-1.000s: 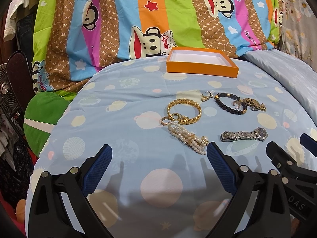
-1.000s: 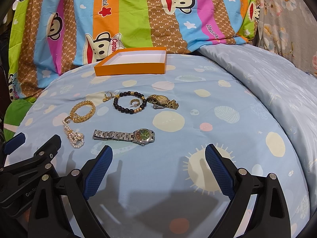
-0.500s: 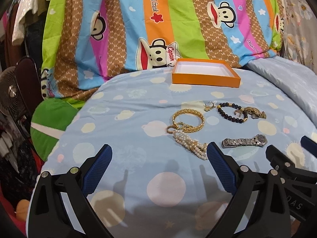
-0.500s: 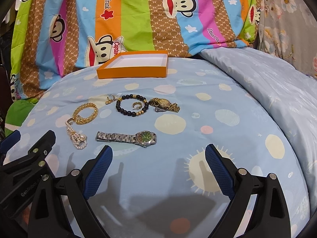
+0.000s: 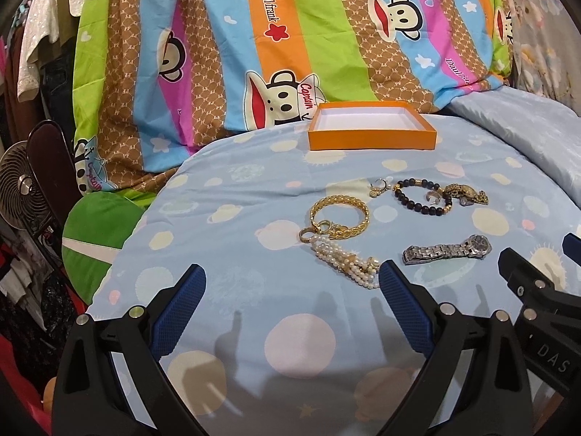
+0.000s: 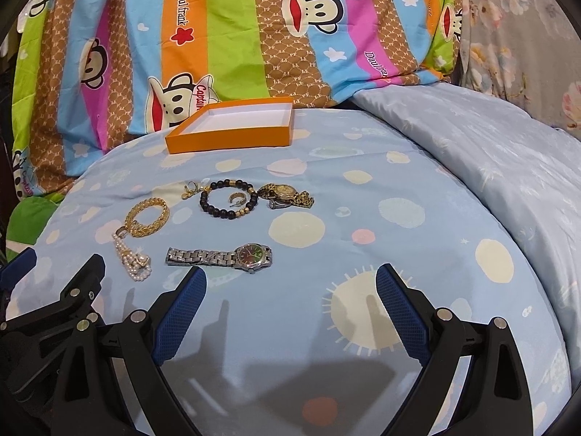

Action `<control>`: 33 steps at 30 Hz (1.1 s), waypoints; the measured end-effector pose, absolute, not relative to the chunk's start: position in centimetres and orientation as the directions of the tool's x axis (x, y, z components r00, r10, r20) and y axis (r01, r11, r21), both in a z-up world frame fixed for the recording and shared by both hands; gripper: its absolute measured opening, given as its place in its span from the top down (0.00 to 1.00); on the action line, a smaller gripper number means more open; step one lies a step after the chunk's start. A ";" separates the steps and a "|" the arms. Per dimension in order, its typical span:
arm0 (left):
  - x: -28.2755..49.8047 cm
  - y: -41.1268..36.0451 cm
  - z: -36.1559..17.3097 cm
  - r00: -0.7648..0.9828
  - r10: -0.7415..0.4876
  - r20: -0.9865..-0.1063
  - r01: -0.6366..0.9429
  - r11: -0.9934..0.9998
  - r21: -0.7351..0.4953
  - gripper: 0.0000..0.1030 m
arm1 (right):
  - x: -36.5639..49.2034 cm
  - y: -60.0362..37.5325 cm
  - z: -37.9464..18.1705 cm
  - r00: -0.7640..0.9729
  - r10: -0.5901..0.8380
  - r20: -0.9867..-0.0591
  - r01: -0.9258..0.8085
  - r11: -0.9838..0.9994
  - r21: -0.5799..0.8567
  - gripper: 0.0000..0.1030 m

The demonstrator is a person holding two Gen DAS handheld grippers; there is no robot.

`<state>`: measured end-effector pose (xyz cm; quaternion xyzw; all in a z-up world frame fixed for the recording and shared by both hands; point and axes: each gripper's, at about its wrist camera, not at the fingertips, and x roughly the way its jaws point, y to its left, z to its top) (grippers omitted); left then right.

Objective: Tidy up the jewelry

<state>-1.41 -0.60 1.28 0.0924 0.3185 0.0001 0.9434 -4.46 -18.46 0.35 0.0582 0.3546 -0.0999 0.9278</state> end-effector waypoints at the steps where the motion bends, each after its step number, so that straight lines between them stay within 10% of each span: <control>1: -1.4 -0.5 1.3 0.797 0.055 -0.601 0.059 0.984 0.168 0.09 | -4.4 -18.4 0.3 0.727 -0.146 -0.671 0.227 0.973 0.034 0.10; 33: -1.2 0.6 1.4 0.793 0.014 -0.609 0.055 0.994 0.094 0.09 | -3.4 -18.0 -0.5 0.676 -0.148 -0.722 0.213 0.977 0.000 0.10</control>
